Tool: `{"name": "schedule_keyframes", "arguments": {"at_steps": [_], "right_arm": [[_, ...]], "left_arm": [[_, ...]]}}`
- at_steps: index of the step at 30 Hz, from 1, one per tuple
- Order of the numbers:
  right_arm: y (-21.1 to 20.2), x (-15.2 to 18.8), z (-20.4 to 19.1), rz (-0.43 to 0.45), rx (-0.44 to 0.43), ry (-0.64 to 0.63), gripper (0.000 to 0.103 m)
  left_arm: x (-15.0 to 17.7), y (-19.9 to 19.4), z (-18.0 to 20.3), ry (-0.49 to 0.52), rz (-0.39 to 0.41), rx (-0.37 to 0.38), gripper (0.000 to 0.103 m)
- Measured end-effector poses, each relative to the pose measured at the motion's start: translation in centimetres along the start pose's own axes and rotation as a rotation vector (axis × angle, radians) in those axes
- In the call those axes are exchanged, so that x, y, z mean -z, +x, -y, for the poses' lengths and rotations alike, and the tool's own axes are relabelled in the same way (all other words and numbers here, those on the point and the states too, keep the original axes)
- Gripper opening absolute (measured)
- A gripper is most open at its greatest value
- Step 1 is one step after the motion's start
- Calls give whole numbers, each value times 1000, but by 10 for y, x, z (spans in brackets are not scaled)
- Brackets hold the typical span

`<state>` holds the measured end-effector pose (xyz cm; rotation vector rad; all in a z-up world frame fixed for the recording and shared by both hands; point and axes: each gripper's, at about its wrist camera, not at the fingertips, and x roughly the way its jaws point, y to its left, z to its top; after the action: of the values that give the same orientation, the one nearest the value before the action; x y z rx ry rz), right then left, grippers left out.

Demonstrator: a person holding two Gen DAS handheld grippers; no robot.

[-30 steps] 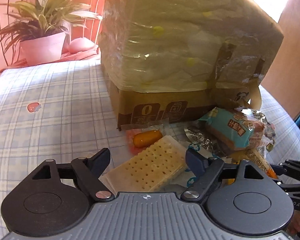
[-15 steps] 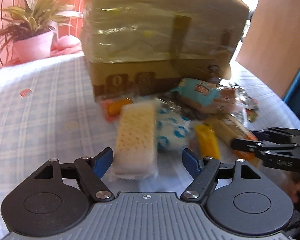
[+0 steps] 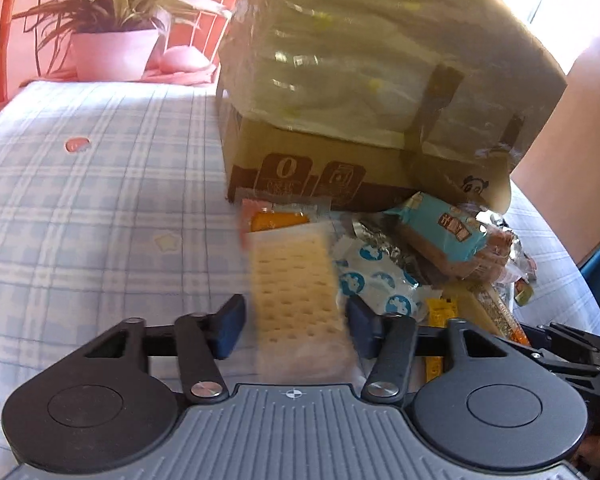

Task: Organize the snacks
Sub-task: 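Grasp the cracker packet with the left tool while the right tool grasps the orange bread stick packet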

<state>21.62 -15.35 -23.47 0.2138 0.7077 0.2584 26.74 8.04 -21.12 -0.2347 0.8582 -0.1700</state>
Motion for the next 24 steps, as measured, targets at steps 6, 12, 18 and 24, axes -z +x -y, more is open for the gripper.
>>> {"name": "schedule_keyframes", "arguments": {"at_steps": [6, 12, 18, 24], "right_arm": [[-1, 0, 0, 1, -4, 5, 43], [-1, -1, 0, 2, -6, 10, 43], [-1, 0, 2, 4, -15, 22, 43], [-2, -1, 3, 3, -16, 28, 43]], "left_arm": [[12, -7, 3, -67, 50, -59, 54], [26, -21, 4, -91, 63, -100, 53], [31, -23, 9, -62, 62, -123, 53], [35, -24, 15, -39, 67, -138, 53]]}}
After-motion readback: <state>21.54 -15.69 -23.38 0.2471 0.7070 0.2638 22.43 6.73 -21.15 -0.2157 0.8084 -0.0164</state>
